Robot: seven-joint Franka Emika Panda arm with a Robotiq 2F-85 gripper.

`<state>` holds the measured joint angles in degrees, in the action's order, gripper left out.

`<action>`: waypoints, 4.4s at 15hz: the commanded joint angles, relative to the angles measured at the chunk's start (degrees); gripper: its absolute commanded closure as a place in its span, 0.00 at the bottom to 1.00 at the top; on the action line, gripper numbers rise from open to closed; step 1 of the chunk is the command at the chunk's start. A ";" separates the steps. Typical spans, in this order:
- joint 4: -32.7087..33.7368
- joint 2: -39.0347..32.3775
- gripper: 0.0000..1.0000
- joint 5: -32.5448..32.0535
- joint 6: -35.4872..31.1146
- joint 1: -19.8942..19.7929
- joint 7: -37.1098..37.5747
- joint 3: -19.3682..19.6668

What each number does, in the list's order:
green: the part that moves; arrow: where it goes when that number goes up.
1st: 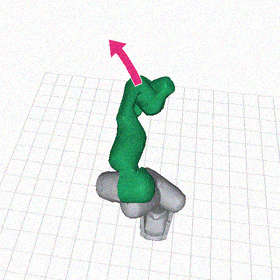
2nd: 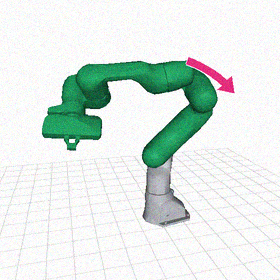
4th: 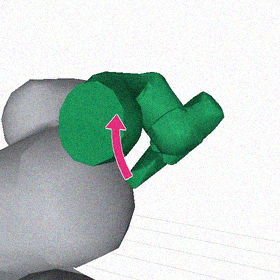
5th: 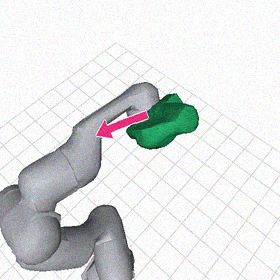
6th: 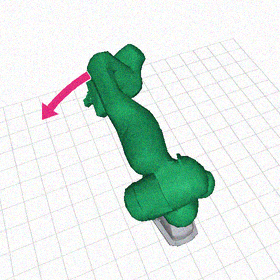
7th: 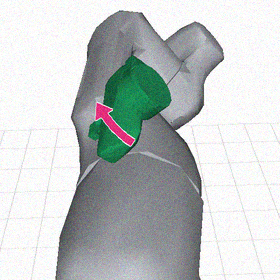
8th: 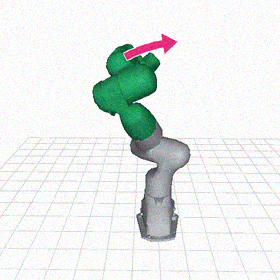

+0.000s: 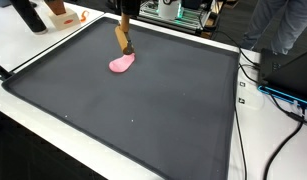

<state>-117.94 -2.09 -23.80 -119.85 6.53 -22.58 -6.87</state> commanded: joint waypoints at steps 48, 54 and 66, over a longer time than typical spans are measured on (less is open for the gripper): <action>-7.89 -2.23 0.76 -10.35 -2.15 6.68 35.11 -5.09; -5.45 -2.27 0.76 -5.91 -2.58 4.65 28.90 -3.42; -0.79 -0.64 0.76 5.27 -2.41 -0.48 10.99 0.22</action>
<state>-119.07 -4.61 -21.98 -122.23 7.07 -5.64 -7.36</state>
